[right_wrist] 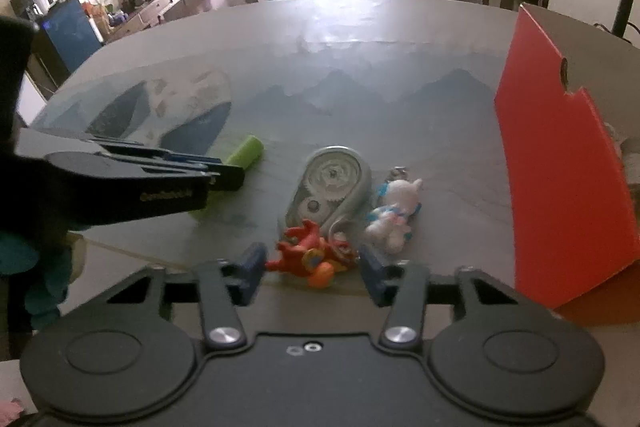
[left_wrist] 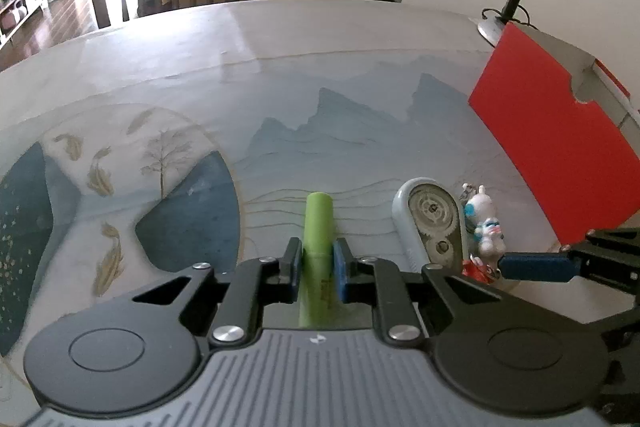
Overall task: Organize rigid objects
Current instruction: 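Grasp the lime-green stick with the left tool while the right tool grasps the orange figure, then carry the green stick and orange figure with both tools into the box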
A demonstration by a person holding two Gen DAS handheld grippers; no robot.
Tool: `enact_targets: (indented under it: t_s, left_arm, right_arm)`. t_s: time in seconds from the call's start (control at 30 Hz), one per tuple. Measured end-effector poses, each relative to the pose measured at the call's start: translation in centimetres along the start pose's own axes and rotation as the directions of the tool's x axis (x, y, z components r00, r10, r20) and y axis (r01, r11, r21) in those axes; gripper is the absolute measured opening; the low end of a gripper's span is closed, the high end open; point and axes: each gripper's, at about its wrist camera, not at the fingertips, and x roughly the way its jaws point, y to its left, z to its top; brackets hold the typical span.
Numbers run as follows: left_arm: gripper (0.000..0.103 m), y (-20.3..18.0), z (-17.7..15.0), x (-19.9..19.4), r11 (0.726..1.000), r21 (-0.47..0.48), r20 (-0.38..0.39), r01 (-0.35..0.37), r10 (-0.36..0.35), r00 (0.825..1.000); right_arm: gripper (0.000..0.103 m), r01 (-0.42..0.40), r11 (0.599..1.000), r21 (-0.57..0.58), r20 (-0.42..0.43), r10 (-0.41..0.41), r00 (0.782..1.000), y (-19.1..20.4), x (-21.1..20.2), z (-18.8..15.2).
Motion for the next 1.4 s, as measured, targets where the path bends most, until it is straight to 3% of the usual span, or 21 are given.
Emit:
enact_targets:
  t_s: [0.2, 0.27, 0.53, 0.77, 1.03, 1.4]
  left_arm:
    - [0.017, 0.2, -0.2, -0.3, 1.0, -0.014, -0.006, -0.003, 0.003, 1.0]
    - [0.017, 0.2, -0.2, -0.5, 1.0, -0.015, -0.004, -0.007, 0.007, 1.0]
    - [0.017, 0.3, -0.3, -1.7, 1.0, -0.022, 0.001, 0.005, -0.005, 1.0]
    - [0.017, 0.3, -0.5, -2.9, 0.999, -0.038, 0.004, 0.019, -0.019, 1.0]
    - [0.016, 0.1, -0.9, -3.8, 0.999, -0.043, 0.012, 0.025, -0.024, 1.0]
    - [0.017, -2.0, 0.5, -6.8, 0.995, -0.02, 0.025, 0.093, -0.093, 0.995]
  right_arm:
    - [0.032, 0.031, 0.999, 0.007, 0.012, -0.031, 0.999, 0.0, -0.6, -0.1]
    - [0.023, 0.031, 0.999, 0.027, 0.029, -0.032, 0.999, -0.5, -1.0, 0.0]
    - [0.006, 0.055, 0.998, 0.036, 0.047, -0.056, 0.997, -0.8, -2.8, 0.1]
    - [0.005, 0.092, 0.993, 0.078, 0.051, -0.097, 0.994, -2.5, -4.5, 0.0]
    - [0.005, 0.078, 0.992, 0.1, 0.049, -0.083, 0.995, -3.4, -6.2, -1.0]
    - [0.005, 0.051, 0.989, 0.142, 0.143, -0.072, 0.987, -4.4, -12.3, 1.3]
